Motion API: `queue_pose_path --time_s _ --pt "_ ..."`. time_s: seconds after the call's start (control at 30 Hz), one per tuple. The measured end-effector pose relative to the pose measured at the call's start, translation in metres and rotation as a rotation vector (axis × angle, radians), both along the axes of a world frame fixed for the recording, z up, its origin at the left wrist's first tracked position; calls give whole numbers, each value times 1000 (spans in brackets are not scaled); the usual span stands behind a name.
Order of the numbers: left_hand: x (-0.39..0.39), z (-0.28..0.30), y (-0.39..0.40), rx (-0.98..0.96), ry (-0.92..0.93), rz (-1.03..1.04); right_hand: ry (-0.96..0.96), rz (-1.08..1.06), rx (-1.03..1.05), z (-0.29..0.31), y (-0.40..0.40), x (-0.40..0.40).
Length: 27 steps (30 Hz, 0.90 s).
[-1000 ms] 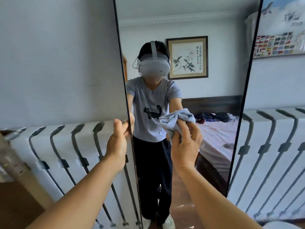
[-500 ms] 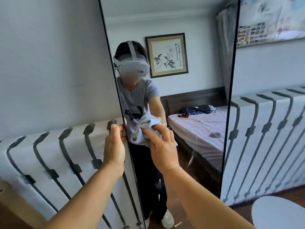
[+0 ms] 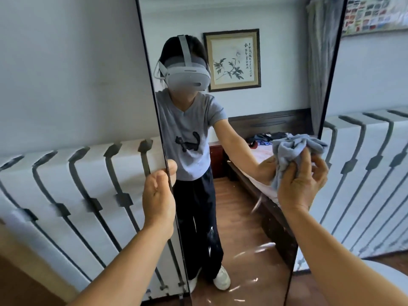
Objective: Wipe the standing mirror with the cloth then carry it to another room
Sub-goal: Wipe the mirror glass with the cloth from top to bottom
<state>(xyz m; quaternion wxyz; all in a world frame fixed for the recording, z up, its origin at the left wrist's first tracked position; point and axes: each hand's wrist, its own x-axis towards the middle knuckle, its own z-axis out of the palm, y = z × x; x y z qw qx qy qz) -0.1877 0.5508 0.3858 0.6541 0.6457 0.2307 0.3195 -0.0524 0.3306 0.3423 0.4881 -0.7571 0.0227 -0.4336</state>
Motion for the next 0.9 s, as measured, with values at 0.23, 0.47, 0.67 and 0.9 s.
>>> queue_pose_path --time_s 0.23,0.47,0.67,0.9 --pt "0 -32 6 -94 22 65 -129 153 -138 -3 64 -31" --pt "2 -54 13 -118 -30 45 -353 409 -626 -27 132 -76" --pt "4 -60 14 -113 -88 63 -433 438 -670 -36 139 -74" --pt "8 -76 9 57 -155 104 -413 246 -405 -41 94 -36"
